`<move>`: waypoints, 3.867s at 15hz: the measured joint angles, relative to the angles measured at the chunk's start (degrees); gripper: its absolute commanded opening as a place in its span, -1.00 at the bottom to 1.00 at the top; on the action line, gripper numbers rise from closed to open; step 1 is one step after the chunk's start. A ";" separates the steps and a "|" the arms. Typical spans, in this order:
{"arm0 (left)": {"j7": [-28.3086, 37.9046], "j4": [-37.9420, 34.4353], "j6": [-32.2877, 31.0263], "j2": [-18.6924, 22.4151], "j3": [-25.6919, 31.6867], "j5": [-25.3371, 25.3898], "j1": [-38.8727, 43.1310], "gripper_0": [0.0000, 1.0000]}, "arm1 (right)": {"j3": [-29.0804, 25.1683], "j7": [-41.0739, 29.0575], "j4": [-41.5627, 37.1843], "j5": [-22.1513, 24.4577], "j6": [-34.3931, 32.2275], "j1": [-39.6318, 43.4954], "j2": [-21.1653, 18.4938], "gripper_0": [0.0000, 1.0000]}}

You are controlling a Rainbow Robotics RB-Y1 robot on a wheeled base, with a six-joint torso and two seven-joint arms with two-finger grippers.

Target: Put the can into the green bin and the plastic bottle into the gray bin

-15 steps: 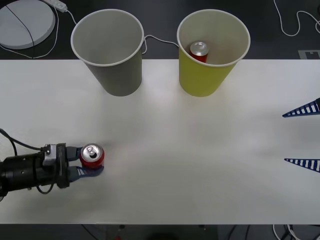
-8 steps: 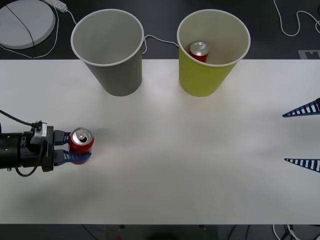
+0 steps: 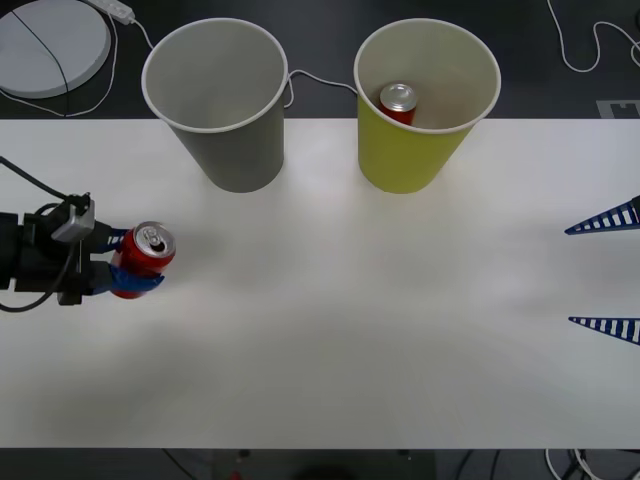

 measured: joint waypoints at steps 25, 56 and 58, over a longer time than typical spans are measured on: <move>69.06 -27.42 -3.95 18.99 -27.44 -7.63 -45.93 -1.00 | 0.00 0.00 0.00 0.00 0.00 0.00 0.00 1.00; 69.55 61.66 21.97 -40.53 -68.82 -4.21 -99.64 -0.68 | 0.00 0.00 0.00 0.00 0.00 0.00 0.00 1.00; 69.04 61.84 22.02 -40.53 -68.77 -3.92 -99.61 0.87 | 0.00 0.00 0.00 0.00 0.00 0.00 0.00 1.00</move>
